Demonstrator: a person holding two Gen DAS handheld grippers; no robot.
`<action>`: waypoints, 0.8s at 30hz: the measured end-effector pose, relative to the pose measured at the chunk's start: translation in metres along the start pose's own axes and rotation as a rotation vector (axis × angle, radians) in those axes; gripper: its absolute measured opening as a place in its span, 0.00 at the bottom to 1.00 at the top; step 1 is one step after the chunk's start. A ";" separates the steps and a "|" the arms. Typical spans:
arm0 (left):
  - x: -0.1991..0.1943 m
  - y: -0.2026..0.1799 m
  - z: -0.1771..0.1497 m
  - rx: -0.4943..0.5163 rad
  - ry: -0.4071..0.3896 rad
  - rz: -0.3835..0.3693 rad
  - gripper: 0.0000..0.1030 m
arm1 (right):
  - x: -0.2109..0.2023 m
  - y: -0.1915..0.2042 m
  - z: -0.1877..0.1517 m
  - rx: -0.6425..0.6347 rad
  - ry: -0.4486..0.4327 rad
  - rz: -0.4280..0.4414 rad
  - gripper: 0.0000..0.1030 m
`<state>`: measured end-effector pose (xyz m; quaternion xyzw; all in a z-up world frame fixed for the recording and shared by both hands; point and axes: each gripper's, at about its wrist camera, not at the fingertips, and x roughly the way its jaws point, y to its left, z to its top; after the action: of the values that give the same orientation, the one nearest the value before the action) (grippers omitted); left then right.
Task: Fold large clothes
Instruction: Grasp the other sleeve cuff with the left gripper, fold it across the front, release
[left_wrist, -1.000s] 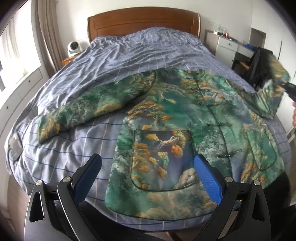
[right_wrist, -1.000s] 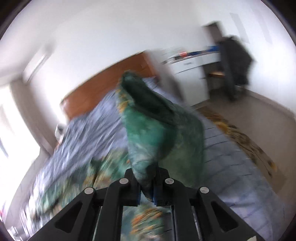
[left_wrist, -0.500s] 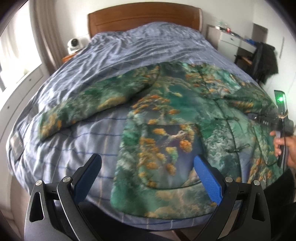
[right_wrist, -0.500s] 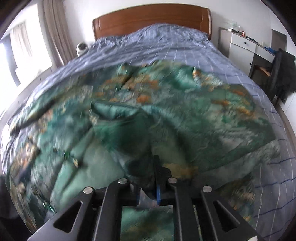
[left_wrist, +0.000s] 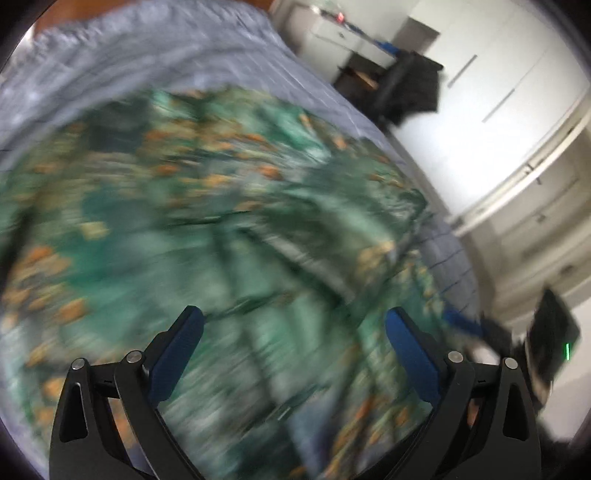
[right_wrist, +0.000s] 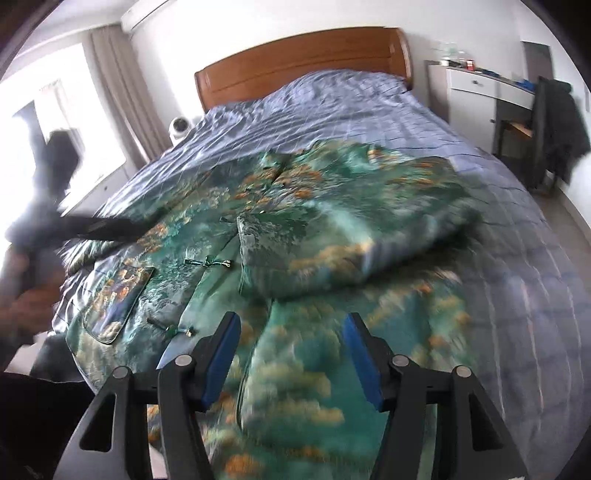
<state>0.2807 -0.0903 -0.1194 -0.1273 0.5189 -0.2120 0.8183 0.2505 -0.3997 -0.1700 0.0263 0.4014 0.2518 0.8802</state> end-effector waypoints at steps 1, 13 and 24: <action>0.016 -0.003 0.007 -0.010 0.033 -0.015 0.87 | -0.005 -0.001 -0.003 0.009 -0.007 -0.004 0.58; 0.077 -0.015 0.055 -0.061 0.119 0.107 0.05 | -0.033 -0.026 -0.003 0.073 -0.084 -0.045 0.58; 0.060 0.042 0.124 -0.036 -0.025 0.276 0.06 | 0.040 -0.100 0.102 -0.029 -0.076 -0.191 0.58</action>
<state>0.4238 -0.0832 -0.1321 -0.0718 0.5249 -0.0865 0.8437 0.3881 -0.4529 -0.1539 -0.0153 0.3645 0.1715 0.9151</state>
